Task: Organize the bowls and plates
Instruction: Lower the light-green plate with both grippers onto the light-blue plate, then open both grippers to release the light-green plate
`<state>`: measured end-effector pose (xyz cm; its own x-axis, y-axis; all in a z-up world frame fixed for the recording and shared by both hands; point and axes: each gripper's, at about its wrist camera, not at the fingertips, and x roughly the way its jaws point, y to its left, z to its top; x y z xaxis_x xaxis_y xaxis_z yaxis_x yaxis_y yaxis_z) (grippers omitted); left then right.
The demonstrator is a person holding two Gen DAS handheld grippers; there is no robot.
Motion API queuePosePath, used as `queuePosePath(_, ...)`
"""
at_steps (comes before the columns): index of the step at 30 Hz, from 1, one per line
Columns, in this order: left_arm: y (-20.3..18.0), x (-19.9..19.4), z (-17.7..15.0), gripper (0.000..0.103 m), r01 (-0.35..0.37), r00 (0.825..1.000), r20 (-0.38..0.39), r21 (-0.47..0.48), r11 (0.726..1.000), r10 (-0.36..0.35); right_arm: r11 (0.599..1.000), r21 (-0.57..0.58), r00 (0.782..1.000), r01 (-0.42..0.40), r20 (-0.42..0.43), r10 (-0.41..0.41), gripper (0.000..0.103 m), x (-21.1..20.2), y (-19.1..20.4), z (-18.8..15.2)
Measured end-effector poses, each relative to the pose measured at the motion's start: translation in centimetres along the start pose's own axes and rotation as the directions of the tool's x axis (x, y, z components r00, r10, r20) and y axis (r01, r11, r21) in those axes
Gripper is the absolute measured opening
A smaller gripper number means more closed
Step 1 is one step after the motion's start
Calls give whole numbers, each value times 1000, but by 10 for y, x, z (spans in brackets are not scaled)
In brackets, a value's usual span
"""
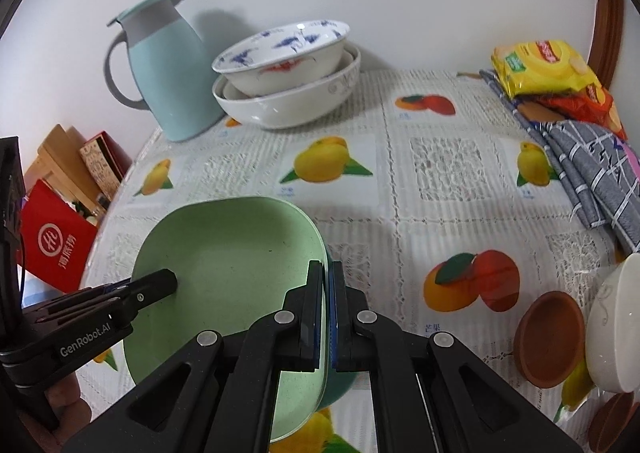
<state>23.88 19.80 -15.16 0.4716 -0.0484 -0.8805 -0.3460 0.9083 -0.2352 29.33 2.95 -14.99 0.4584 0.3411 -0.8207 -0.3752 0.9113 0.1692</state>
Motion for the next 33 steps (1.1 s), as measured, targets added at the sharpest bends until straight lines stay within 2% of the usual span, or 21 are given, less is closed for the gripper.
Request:
queuePosePath(13, -5, 4, -3, 11, -30, 1000, -8, 28, 999, 30, 999, -41, 1000, -4, 5, 4, 6, 14, -2, 13)
queuePosePath(20, -4, 1, -6, 12, 2, 999, -38, 39, 999, -1, 998, -58, 1000, -9, -8, 9, 12, 21, -1, 20)
queuePosePath(23, -8, -2, -10, 23, 17, 999, -52, 65, 998, -14, 998, -61, 1000, -16, -7, 16, 13, 20, 0, 20)
queuePosePath(26, -15, -8, -15, 30, 0, 999, -43, 109, 994, 5, 996, -86, 1000, 1, 17, 1, 13, 8, 5, 17)
queuePosePath(27, -16, -9, -16, 34, -1, 999, -42, 112, 994, 6, 995, -96, 1000, 7, 31, -4, 15, 3, 7, 15)
queuePosePath(28, -17, -11, -17, 37, -7, 999, -41, 115, 993, 12, 995, -100, 999, 14, 38, -11, 21, -1, 7, 14)
queuePosePath(29, -18, -13, -17, 45, -19, 999, -37, 121, 992, 24, 995, -99, 999, 22, 47, -18, 28, -7, 7, 13)
queuePosePath(30, -19, -16, -18, 49, -40, 999, -26, 132, 990, 44, 995, -97, 998, 31, 61, -25, 31, -13, 5, 12)
queuePosePath(33, -20, -24, -20, 49, -54, 998, -5, 141, 988, 55, 996, -77, 995, 49, 92, -42, 35, -32, -3, 6)
